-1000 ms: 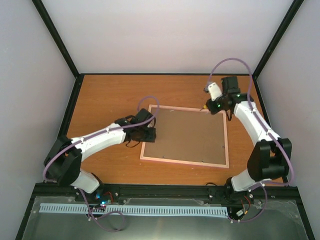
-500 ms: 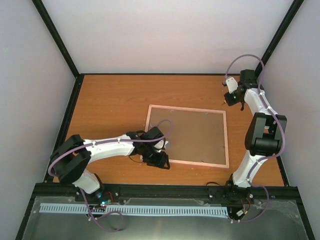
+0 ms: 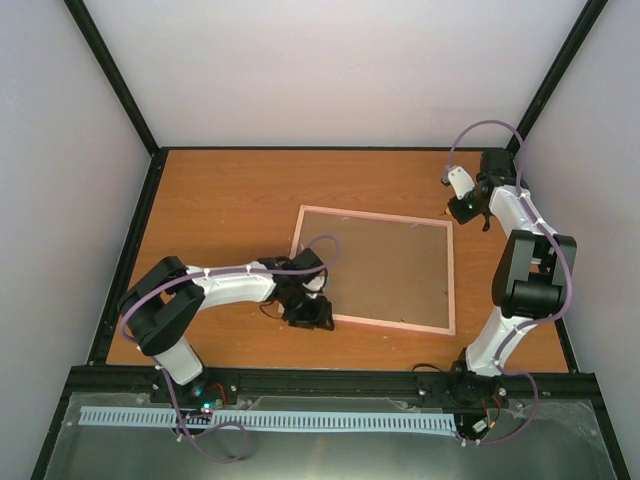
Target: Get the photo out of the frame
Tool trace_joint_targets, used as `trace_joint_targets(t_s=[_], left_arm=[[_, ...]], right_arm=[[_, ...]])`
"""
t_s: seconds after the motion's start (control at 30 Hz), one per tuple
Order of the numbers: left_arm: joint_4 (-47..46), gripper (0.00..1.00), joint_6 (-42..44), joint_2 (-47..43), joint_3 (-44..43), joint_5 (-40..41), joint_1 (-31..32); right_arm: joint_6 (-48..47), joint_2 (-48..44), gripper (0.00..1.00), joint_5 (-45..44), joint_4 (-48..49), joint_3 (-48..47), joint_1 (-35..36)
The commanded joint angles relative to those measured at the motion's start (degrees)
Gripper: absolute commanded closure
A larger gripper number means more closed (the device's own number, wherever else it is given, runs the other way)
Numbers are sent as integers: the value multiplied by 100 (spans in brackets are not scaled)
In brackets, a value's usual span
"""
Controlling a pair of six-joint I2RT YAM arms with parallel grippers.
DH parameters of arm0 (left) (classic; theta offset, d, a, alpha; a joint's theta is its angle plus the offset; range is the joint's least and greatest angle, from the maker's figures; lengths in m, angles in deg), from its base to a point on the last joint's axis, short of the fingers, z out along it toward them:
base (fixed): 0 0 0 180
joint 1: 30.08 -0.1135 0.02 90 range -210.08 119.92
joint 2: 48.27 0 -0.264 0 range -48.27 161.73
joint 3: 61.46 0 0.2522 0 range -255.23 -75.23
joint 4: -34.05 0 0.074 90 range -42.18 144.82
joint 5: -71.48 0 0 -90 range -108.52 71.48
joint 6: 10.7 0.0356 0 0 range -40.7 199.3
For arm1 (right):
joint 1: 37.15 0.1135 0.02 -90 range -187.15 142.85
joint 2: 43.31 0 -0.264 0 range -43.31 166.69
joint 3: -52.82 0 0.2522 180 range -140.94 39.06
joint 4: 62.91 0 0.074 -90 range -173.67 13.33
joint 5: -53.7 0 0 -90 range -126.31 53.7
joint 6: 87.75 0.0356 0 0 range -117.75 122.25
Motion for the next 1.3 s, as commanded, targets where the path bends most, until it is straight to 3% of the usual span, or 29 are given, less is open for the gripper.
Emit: trace_joint_targets(t_s=[0.0, 0.4, 0.77, 0.93, 1.03, 1.27], left_arm=[[-199, 42, -251, -190, -19, 531, -618], [-544, 40, -237, 170, -432, 1258, -2094], [-632, 43, 114, 1167, -1523, 1817, -2453], [-704, 44, 338, 1404, -1872, 1792, -2458], [-226, 43, 273, 1280, -2030, 2474, -2455], [-16, 44, 54, 482, -1210, 2430, -2282]], right_arm=[[-257, -382, 97, 65, -415, 527, -10], [-661, -1682, 97, 782, -1469, 1462, 84], [-1108, -2911, 97, 1225, -2512, 2350, 605], [-1125, -3011, 97, 1502, -3035, 2140, 658], [-1079, -2998, 97, 1389, -3215, 1783, 658], [-847, -2933, 97, 1366, -3345, 928, 659]])
